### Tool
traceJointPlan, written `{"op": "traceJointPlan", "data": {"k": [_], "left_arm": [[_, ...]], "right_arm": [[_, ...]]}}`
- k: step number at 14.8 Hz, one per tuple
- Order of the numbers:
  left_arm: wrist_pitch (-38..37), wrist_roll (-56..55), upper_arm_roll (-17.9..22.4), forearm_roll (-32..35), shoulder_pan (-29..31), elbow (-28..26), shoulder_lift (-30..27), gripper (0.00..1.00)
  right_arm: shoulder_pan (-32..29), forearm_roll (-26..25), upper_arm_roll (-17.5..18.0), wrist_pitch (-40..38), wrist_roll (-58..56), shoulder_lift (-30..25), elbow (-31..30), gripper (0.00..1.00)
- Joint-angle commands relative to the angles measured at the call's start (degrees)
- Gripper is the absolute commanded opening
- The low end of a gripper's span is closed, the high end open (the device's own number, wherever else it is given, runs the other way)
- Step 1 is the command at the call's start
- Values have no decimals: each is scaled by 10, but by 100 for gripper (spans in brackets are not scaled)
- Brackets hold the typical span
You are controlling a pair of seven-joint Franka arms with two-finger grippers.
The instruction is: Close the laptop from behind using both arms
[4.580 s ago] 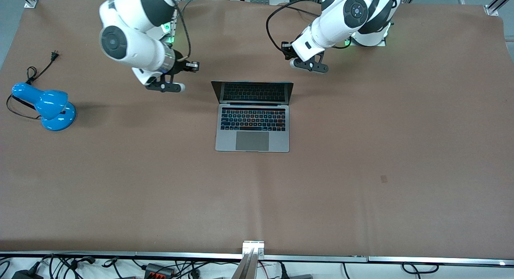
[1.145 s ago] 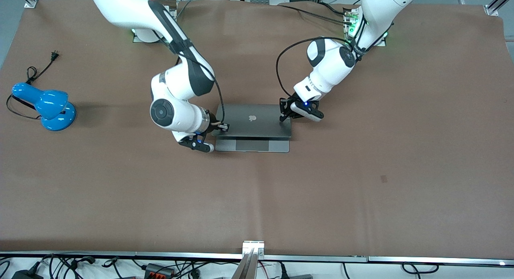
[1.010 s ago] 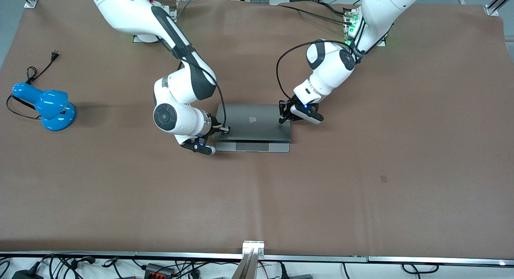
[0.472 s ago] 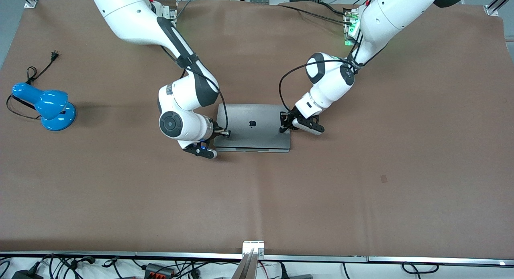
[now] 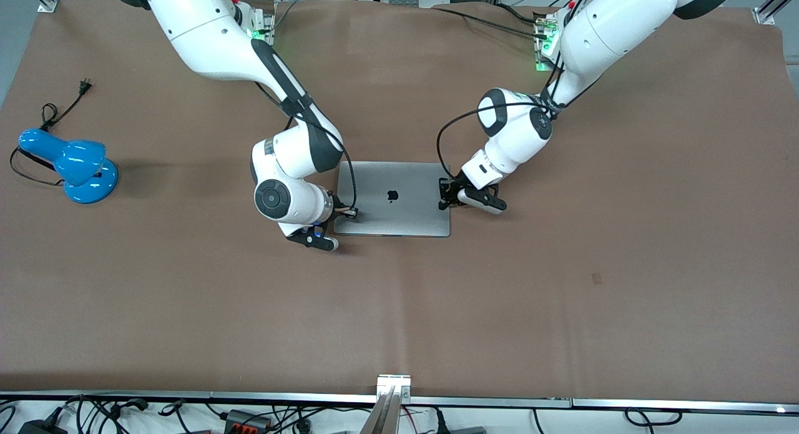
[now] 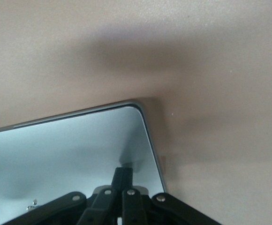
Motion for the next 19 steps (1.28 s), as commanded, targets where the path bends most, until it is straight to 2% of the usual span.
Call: {"op": "traceJointPlan", "data": {"k": [1, 5, 7, 9, 12, 13, 15, 16, 19], "left_arm": [[10, 28, 5, -12, -6, 11, 14, 1], [20, 29, 5, -12, -7, 11, 16, 1], [20, 30, 5, -12, -5, 11, 14, 1], [19, 25, 3, -12, 0, 10, 2, 1], [6, 23, 0, -14, 7, 6, -33, 1], [-14, 21, -1, -15, 7, 7, -47, 1], [-60, 20, 1, -17, 16, 7, -83, 1], [-96, 20, 2, -18, 29, 7, -101, 1], [-211, 20, 20, -17, 49, 6, -154, 1]], "right_arm": [[-3, -7, 3, 4, -2, 11, 16, 0], [-1, -8, 3, 12, -2, 17, 18, 0], [-6, -17, 3, 3, -4, 11, 44, 0], [-29, -41, 2, -41, -6, 10, 72, 0], [-29, -57, 3, -53, -4, -3, 83, 0], [-29, -63, 0, -68, -6, -14, 84, 0], [-29, -125, -3, -102, -11, -41, 85, 0], [-35, -139, -3, -123, -11, -59, 85, 0], [-44, -142, -4, -187, -13, -100, 89, 0]]}}
